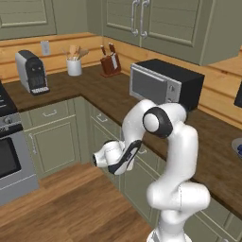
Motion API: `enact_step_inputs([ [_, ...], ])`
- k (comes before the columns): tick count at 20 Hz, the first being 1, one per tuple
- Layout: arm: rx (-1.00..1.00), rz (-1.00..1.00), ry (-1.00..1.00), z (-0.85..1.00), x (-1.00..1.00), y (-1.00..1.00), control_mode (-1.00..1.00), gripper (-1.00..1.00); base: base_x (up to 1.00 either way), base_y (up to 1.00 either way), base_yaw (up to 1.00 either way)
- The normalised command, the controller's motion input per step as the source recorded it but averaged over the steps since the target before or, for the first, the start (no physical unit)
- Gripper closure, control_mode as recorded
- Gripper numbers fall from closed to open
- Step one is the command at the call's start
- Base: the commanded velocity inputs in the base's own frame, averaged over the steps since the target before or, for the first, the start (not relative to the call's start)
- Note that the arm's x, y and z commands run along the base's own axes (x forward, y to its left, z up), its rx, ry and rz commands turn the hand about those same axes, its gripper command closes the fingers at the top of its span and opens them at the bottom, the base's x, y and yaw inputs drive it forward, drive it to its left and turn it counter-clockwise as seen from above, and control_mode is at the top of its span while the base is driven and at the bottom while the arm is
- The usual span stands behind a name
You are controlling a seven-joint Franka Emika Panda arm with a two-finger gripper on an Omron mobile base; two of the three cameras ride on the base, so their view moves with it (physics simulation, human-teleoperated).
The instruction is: Take a straw from the drawer in front and place it inside the glass cup on the dining counter.
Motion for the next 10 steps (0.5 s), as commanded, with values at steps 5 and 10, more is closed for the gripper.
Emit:
enact_step_inputs([
  [5, -0.11, -0.04, 0.0, -0.42, 0.39, -0.11, -1.0, -1.0, 0.0, 0.0, 0.0],
  [10, -0.04, -0.01, 0.0, -0.19, 0.52, -0.1, -1.0, -1.0, 0.0, 0.0, 0.0],
])
